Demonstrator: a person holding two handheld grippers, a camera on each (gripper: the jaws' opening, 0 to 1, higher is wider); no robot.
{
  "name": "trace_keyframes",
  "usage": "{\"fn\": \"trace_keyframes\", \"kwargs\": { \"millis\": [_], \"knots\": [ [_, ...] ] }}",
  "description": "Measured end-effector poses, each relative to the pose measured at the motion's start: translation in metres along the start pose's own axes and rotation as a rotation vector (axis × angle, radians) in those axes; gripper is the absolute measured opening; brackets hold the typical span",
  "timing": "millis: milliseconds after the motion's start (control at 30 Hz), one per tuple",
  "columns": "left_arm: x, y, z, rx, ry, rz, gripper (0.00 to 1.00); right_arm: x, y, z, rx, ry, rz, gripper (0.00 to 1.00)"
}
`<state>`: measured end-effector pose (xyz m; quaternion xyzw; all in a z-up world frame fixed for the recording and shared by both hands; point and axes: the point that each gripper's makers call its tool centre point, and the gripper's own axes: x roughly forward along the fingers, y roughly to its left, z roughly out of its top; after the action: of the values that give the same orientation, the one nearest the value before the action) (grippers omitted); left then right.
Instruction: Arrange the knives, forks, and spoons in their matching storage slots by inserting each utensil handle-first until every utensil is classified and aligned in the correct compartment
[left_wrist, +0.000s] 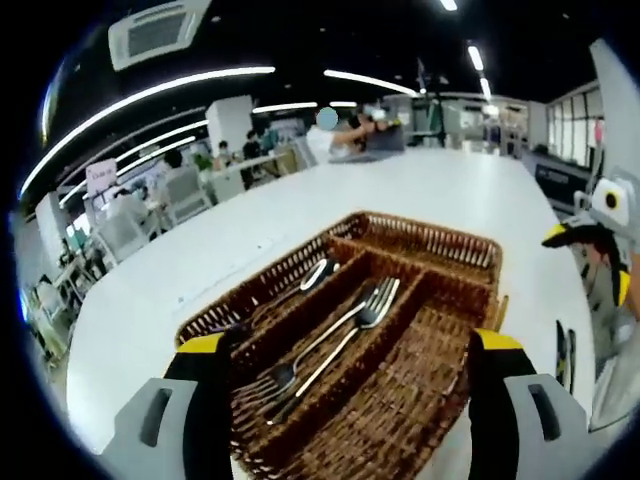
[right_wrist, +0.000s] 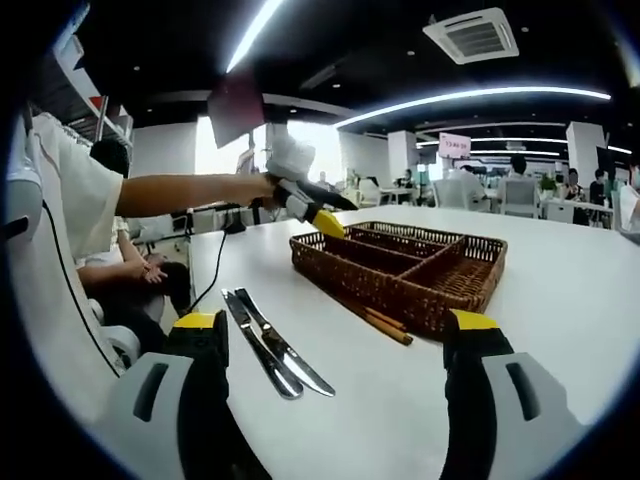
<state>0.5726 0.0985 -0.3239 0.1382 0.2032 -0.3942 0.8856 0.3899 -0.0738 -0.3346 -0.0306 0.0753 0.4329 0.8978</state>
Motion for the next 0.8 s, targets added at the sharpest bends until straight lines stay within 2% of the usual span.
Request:
{"fn": "trace_keyframes", "kwargs": {
  "millis": [200, 233, 333, 500, 567, 633, 700, 733, 800],
  "knots": [
    [-0.011, -0.015, -0.004, -0.007, -0.039, 0.011, 1.0, 0.001, -0.005, -0.001, 0.007, 0.003, -0.036, 0.97],
    [-0.012, -0.018, -0.01, -0.019, -0.007, 0.014, 1.0, 0.001, -0.008, -0.002, 0.009, 0.007, -0.052, 0.98],
    [-0.015, -0.023, -0.009, -0.011, -0.017, 0.013, 1.0, 0.001, -0.009, -0.003, 0.021, 0.013, -0.058, 1.0],
    [-0.025, -0.028, -0.007, -0.044, -0.043, 0.041, 1.0, -0.001, -0.016, -0.004, 0.027, 0.021, -0.093, 1.0],
    [-0.027, -0.032, -0.001, -0.116, -0.104, 0.043, 1.0, -0.001, -0.016, -0.005, 0.033, 0.02, -0.095, 1.0],
    [-0.03, -0.033, -0.002, -0.134, -0.119, 0.046, 1.0, 0.0, -0.018, -0.005, 0.035, 0.022, -0.108, 1.0],
    [-0.035, -0.033, -0.001, -0.115, -0.142, 0.084, 1.0, 0.0, -0.018, -0.005, 0.04, 0.019, -0.114, 1.0],
    [-0.038, -0.032, -0.004, -0.059, -0.135, 0.112, 1.0, 0.0, -0.02, -0.005, 0.051, 0.021, -0.121, 1.0],
    [-0.039, -0.038, -0.008, -0.054, -0.12, 0.109, 1.0, -0.001, -0.021, -0.005, 0.046, 0.02, -0.125, 1.0]
  ]
}}
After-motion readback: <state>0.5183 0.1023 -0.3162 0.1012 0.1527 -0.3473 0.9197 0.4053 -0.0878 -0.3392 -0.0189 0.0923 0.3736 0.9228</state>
